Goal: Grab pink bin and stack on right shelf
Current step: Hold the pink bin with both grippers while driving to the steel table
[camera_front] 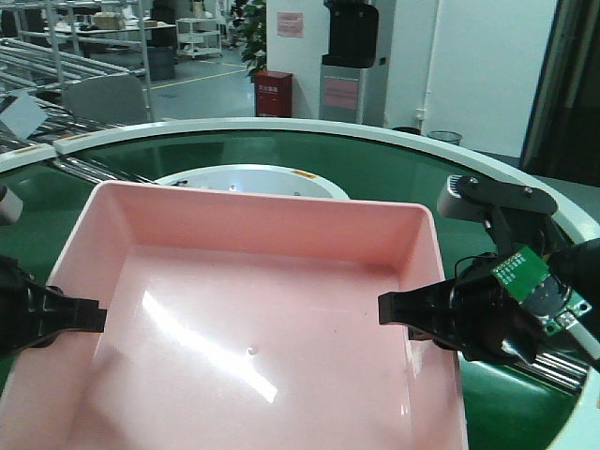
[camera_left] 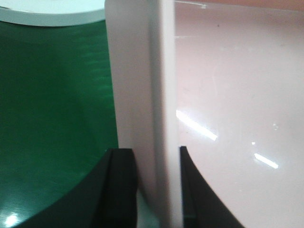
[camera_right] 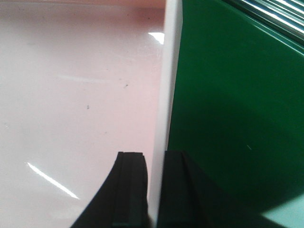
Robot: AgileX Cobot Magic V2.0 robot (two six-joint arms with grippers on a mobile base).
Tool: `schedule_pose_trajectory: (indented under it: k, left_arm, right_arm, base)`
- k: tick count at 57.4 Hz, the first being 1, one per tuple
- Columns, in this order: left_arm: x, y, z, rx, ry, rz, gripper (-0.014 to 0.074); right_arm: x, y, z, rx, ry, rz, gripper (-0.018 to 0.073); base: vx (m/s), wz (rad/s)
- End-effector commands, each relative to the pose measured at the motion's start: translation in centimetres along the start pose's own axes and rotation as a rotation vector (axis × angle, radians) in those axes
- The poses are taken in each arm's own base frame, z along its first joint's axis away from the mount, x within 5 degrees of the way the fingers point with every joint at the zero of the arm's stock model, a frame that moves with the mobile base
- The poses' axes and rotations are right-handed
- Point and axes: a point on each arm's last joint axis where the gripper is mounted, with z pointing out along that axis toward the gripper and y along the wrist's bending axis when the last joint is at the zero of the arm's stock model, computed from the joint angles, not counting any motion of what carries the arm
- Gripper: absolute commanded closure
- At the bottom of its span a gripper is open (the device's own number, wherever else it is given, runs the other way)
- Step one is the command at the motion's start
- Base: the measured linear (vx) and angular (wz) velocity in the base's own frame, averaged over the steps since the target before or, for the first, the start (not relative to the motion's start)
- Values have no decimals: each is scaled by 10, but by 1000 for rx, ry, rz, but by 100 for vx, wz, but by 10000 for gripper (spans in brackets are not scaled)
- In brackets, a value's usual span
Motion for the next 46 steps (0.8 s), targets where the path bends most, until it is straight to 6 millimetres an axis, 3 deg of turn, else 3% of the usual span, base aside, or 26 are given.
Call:
schedule_pose_trajectory:
  k: [1, 46]
  left_arm:
    - [-17, -6, -19, 4, -154, -9, 598]
    - [-17, -6, -19, 4, -151, -9, 598]
  right_arm:
    - [-14, -4, -20, 21, -123, -52, 568]
    - [-14, -4, -19, 19, -122, -50, 568]
  base:
    - [-23, -40]
    - [-21, -46]
